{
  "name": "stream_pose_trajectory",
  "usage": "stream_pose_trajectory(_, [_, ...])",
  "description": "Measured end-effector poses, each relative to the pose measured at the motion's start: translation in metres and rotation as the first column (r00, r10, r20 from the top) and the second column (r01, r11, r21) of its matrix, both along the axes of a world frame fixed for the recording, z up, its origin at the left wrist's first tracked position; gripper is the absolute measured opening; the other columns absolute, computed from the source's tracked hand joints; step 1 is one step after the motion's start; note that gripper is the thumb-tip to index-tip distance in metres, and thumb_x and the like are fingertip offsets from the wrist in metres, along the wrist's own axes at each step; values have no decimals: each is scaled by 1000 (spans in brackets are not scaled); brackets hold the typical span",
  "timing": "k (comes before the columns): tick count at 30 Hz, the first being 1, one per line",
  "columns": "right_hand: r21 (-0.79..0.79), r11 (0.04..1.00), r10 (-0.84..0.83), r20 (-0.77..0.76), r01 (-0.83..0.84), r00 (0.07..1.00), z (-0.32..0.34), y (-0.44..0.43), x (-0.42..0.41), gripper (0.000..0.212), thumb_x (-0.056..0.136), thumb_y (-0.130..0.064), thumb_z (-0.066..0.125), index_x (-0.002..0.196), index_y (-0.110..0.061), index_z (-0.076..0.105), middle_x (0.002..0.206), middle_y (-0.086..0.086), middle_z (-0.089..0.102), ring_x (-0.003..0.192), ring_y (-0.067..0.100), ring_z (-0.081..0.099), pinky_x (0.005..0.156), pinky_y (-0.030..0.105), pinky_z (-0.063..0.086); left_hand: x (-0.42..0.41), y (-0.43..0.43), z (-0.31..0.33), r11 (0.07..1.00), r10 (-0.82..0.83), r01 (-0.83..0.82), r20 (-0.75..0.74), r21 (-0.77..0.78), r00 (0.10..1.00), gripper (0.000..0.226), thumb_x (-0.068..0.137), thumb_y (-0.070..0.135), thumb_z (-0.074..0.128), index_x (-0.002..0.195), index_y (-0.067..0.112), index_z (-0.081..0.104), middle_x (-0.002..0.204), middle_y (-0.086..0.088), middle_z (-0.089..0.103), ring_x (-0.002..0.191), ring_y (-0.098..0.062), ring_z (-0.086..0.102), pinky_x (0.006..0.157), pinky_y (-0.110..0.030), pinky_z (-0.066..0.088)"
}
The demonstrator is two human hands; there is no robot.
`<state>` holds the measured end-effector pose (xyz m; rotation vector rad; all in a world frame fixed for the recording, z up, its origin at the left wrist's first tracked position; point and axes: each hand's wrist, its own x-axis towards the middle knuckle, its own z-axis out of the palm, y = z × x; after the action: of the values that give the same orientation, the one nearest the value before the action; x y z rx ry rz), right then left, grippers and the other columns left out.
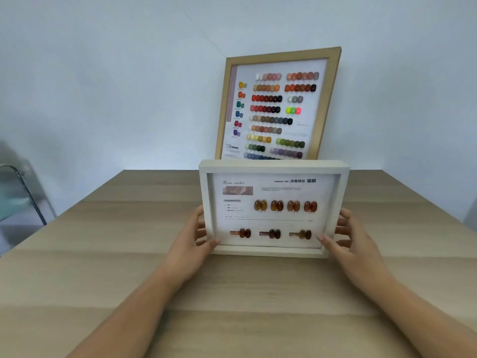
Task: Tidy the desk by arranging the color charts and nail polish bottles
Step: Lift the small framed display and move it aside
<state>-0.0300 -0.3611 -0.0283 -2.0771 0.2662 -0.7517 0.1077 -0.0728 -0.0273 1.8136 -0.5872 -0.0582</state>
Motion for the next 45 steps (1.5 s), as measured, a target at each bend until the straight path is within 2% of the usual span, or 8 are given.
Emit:
stream_pose_trajectory(6, [-9, 1000, 1, 72, -1, 997, 3, 7, 3, 45, 82, -22, 65, 109, -50, 43, 100, -12, 64, 88, -4, 61, 70, 27, 51, 9, -1, 0, 999, 16, -17, -11, -47, 1000, 61, 88, 6, 59, 116, 58, 44, 110, 11, 65, 97, -1, 63, 84, -25, 52])
stream_pose_trajectory(10, [-2, 998, 60, 90, -61, 994, 15, 37, 9, 38, 74, -44, 60, 103, -60, 40, 98, -12, 61, 82, 0, 61, 67, 23, 50, 19, 25, 9, 997, 37, -38, -19, -62, 999, 56, 89, 6, 57, 121, 51, 45, 110, 14, 66, 99, -3, 64, 80, -19, 52])
stream_pose_trajectory(13, [14, 991, 131, 111, -134, 985, 19, 70, 27, 38, 70, -49, 59, 102, -58, 41, 98, -10, 60, 85, 2, 59, 70, 23, 49, 32, 58, 19, 996, 74, -76, -30, -50, 997, 57, 90, 5, 56, 115, 56, 47, 110, 17, 68, 106, -4, 62, 92, -28, 46])
stream_pose_trajectory(17, [66, 971, 216, 163, -230, 963, 15, 123, 69, 37, 77, -34, 64, 103, -51, 44, 98, -12, 60, 87, -4, 57, 72, 20, 46, 54, 113, 31, 990, 136, -136, 1, -28, 991, 58, 91, 2, 53, 108, 57, 53, 107, 23, 68, 103, 0, 63, 83, -20, 48])
stream_pose_trajectory(21, [106, 940, 302, 184, -325, 935, 17, 173, 122, 40, 81, -30, 64, 114, -39, 44, 100, -15, 59, 84, -5, 56, 68, 20, 45, 84, 169, 41, 972, 236, -236, 29, -10, 971, 46, 90, -2, 51, 115, 37, 55, 109, 7, 69, 103, -13, 65, 85, -33, 53])
stream_pose_trajectory(25, [133, 913, 356, 201, -386, 912, 22, 213, 181, 38, 83, -25, 65, 111, -40, 44, 99, -15, 59, 84, -2, 56, 66, 18, 44, 118, 210, 51, 930, 359, -361, 48, 61, 932, 42, 90, 2, 51, 105, 41, 54, 106, -11, 66, 97, -27, 64, 88, -48, 51])
stream_pose_trajectory(31, [180, 894, 382, 172, -410, 908, 15, 246, 258, 37, 84, -22, 64, 109, -40, 44, 99, -15, 59, 80, -11, 53, 61, 2, 41, 173, 239, 47, 874, 470, -470, 29, 124, 882, 40, 90, 5, 49, 92, 44, 51, 92, -2, 60, 85, -18, 59, 69, -30, 47])
stream_pose_trajectory(45, [129, 901, 386, 195, -414, 901, -4, 249, 303, 41, 81, -25, 68, 103, -50, 44, 98, -15, 61, 84, -4, 56, 62, 8, 44, 221, 238, 22, 839, 536, -532, 1, 115, 844, 41, 89, 3, 49, 113, 37, 48, 108, -7, 63, 105, -22, 62, 88, -48, 50])
